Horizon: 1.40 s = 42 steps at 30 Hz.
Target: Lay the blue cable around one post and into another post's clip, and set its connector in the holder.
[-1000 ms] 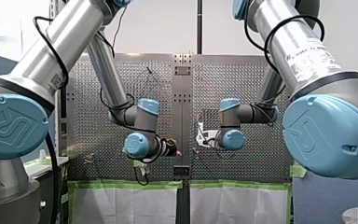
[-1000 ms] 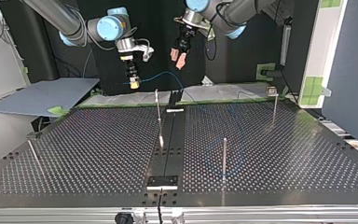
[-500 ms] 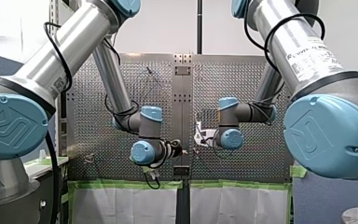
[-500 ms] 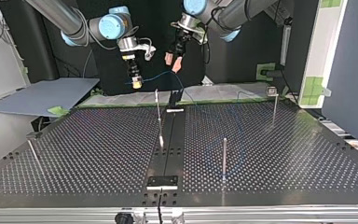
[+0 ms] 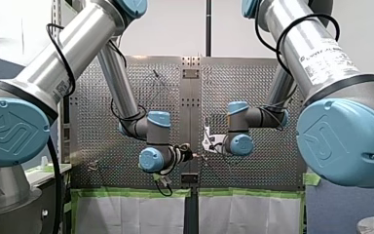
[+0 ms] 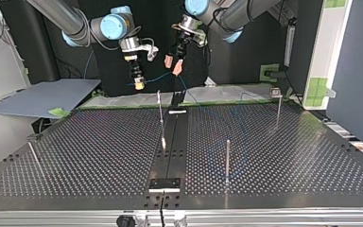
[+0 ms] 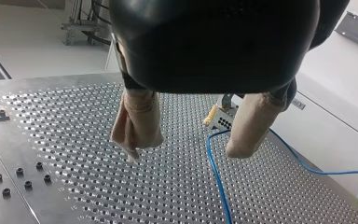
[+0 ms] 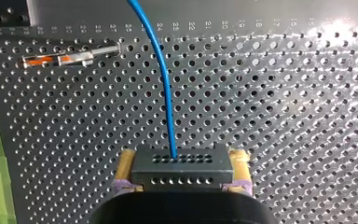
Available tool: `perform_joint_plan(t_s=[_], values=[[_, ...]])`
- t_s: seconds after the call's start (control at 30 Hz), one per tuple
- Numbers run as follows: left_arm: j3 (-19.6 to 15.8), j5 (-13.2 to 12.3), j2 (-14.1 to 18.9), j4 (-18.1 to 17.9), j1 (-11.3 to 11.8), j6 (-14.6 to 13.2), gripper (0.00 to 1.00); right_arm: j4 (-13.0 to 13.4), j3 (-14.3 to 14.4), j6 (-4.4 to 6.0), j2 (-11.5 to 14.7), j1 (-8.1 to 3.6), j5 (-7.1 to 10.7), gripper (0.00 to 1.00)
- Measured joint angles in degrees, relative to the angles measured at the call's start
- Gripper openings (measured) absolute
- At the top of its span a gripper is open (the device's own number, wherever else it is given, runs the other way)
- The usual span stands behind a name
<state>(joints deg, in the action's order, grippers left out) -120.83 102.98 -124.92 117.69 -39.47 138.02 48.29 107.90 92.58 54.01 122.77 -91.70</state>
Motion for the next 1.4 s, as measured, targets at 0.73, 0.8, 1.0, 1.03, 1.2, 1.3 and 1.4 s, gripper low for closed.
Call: perform_joint_plan(t_s=[0.73,0.8,1.0,1.03,1.2,1.3,1.4], values=[[4.92,-0.64,-3.41,-0.04,-0.43,4.0,1.0,0.66,0.0,0.76,0.02,0.01,0.39,0.13],[5.57,-0.62,-4.36,-0.55,-0.53,4.33,1.0,0.65,0.0,0.77,0.01,0.01,0.42,0.13],[6.42,0.7,-7.57,-0.46,0.09,4.23,1.0,0.75,0.0,0.74,0.02,0.0,0.46,0.13],[6.46,0.91,-7.97,-0.37,0.46,4.46,1.0,0.75,0.0,0.74,0.02,0.0,0.46,0.13],[6.71,1.36,-8.55,-0.16,2.6,5.0,1.0,0.74,-0.01,0.76,0.02,-0.01,0.46,0.13],[7.39,1.38,-8.59,-0.4,3.68,4.06,1.0,0.69,0.0,0.76,0.02,-0.02,0.49,0.13],[8.34,0.88,-8.6,-0.75,3.83,2.75,1.0,0.62,0.01,0.73,0.01,0.01,0.55,0.13]])
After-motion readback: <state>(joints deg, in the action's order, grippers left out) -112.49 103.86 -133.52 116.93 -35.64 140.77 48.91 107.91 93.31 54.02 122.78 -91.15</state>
